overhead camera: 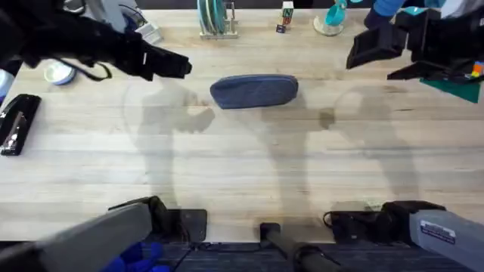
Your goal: Unzip the bag, pick up the pens from the table one at a time and place them inside, then zip the bag closed.
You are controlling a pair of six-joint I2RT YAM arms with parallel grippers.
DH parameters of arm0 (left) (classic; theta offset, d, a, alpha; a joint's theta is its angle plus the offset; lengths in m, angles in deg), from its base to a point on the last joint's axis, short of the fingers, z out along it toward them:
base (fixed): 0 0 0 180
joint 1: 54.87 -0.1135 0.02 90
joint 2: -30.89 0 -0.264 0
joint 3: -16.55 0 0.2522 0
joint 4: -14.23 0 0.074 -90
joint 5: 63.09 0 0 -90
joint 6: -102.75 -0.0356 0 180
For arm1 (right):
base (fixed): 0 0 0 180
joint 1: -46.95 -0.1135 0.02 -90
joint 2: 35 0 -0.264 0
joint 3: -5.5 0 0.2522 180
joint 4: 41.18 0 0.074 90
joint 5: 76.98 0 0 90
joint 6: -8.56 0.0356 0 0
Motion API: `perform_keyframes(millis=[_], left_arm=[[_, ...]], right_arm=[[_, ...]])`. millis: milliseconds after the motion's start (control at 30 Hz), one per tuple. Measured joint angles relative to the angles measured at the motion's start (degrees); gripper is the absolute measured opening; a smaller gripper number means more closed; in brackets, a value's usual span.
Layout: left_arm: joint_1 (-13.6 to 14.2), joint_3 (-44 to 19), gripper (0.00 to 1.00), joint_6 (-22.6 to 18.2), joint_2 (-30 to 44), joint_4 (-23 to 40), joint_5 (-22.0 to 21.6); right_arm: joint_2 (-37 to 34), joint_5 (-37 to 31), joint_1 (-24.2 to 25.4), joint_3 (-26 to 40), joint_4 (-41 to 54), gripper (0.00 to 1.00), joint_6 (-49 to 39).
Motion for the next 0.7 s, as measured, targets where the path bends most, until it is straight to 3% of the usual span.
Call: perform_keyframes(millis=[200, 467, 700], left_arm=[[0.51, 0.00, 0.996, 4.15, -9.27, 6.33, -5.10], [5.95, 0.00, 0.995, 11.69, -20.09, 11.29, -11.16], [7.58, 0.00, 0.995, 15.64, -22.95, 15.62, -13.39]], right_arm=[[0.02, 0.00, -0.12, 0.00, 2.22, 0.996, -2.99], [1.49, 0.00, -3.18, 2.29, 3.82, 0.996, -6.11], [2.75, 0.00, -4.26, 3.04, 3.87, 0.996, -7.47]])
